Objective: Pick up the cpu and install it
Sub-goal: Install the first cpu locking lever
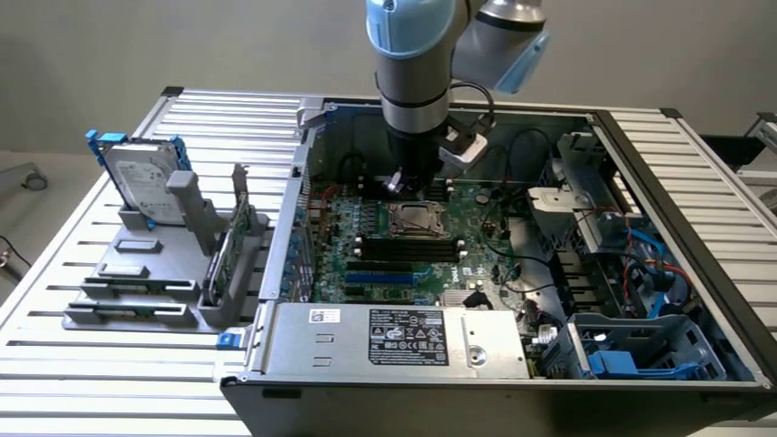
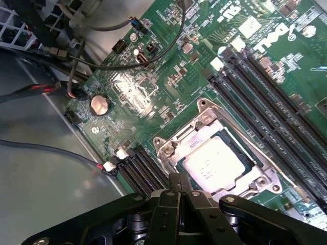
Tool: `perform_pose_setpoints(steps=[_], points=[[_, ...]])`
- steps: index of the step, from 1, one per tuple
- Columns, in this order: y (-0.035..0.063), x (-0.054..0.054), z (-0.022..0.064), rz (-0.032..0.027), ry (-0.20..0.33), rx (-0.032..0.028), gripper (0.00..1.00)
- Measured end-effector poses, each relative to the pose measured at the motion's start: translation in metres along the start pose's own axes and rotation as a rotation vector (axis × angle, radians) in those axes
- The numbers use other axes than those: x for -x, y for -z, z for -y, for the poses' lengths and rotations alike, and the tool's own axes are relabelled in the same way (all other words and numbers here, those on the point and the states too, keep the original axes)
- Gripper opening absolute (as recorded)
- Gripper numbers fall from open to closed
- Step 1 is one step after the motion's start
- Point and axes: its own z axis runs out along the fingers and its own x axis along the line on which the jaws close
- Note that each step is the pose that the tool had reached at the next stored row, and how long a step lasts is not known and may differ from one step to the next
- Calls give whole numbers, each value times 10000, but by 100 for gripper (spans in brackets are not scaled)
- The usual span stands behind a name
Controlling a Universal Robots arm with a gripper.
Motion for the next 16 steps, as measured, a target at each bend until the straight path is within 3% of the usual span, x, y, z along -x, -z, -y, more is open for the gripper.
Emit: perform_pose_setpoints(steps=[10, 16], points=[[126, 228, 16, 9, -3, -10, 11], [314, 351, -98, 11, -5, -9, 11]])
